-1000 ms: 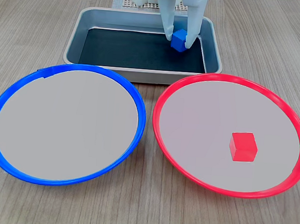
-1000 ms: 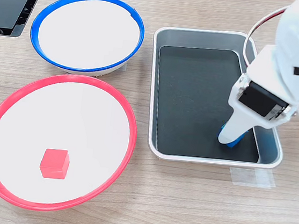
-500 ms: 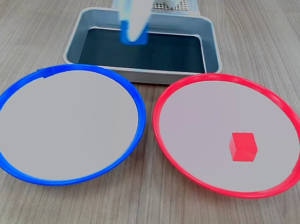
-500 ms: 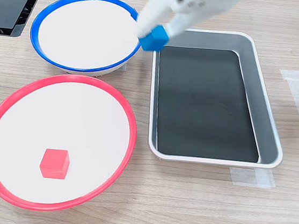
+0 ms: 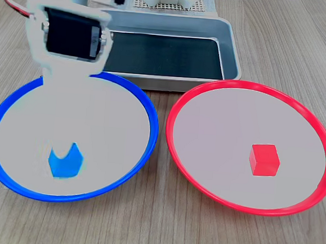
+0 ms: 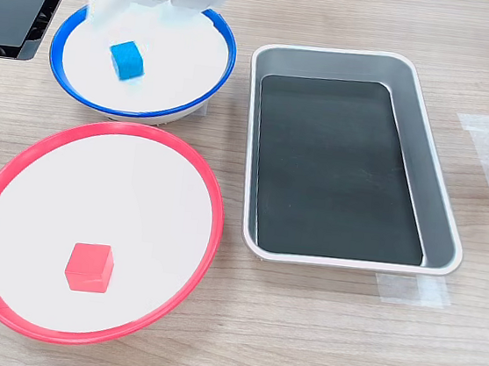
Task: Move two blocks from tray to matching dishes
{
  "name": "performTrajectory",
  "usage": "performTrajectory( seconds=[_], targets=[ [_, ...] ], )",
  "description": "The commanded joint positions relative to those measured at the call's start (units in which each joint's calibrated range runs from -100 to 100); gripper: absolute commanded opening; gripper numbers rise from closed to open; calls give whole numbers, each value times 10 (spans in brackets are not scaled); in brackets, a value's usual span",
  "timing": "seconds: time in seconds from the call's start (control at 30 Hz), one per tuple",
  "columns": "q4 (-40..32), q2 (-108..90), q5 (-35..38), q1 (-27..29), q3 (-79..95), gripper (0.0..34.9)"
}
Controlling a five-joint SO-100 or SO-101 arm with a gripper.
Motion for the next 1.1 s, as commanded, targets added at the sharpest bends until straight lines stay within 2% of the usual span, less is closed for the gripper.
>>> performTrajectory(
  seconds=[0.0, 0.07, 0.1, 0.13, 0.17, 0.2, 0.23, 0.33, 0.53, 0.63, 0.77, 0.93, 1.07],
  targets=[
    [-61, -75, -5, -15, 79, 332],
    [-120, -154, -28, -23, 174, 300],
    [-164, -202, -47, -25, 231, 247],
    [-215, -255, -75, -26, 294, 158],
    [-270, -318, -106, -26, 363, 39],
    [-315, -382, -140, -22, 426, 2],
    [-343, -452, -182, -18, 489, 2],
    [-335, -657, -249, -21, 653, 1],
    [-215, -979, -258, -74, 900, 1],
    [-147, -1101, -247, -77, 997, 1],
    [-67, -1183, -230, -71, 1064, 1],
    [61, -1244, -229, -72, 1065, 1],
    [66, -1248, -232, -77, 1065, 1]
  ],
)
